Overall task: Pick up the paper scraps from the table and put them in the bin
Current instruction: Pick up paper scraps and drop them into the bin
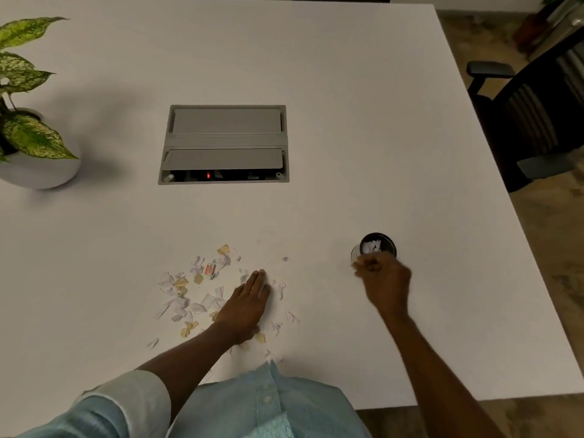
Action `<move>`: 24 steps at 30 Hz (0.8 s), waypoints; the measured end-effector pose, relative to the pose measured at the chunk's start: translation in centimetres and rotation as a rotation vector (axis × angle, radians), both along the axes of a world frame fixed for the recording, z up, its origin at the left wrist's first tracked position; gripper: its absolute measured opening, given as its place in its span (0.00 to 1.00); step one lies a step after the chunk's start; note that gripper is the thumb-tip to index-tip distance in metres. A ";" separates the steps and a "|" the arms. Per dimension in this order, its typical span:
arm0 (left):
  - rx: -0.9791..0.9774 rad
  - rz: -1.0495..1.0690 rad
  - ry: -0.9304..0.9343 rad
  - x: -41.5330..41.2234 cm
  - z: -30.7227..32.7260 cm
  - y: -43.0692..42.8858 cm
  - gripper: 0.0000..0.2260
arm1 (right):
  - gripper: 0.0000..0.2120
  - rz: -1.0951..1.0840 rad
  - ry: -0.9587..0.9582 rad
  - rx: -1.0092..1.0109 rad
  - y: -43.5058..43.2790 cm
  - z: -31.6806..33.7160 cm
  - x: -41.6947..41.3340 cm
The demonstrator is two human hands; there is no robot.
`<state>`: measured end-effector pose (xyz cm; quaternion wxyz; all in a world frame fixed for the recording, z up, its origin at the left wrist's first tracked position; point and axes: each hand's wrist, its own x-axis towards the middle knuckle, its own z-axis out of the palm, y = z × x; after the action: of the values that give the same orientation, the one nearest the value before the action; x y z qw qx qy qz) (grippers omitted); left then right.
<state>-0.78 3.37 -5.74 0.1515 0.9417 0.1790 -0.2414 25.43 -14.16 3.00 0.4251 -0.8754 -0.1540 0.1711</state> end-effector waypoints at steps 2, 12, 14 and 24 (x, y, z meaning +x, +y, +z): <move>0.009 -0.012 0.010 0.1 0.1 -0.1 0.50 | 0.09 -0.044 -0.128 -0.068 -0.5 1.0 2.8; -0.016 0.000 0.030 0.7 0.8 0.3 0.45 | 0.08 0.054 -0.242 -0.398 0.2 -0.2 5.6; -0.049 0.013 0.039 0.8 1.1 0.6 0.43 | 0.08 0.023 -0.281 -0.411 0.4 -0.3 4.7; 0.022 0.158 -0.176 -1.1 1.2 1.8 0.34 | 0.09 0.387 -0.242 -0.070 2.8 -2.5 -5.4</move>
<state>-1.90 5.18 -4.54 0.1751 0.9437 0.2415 -0.1429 20.05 -11.38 0.47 0.3322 -0.8578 -0.3630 0.1483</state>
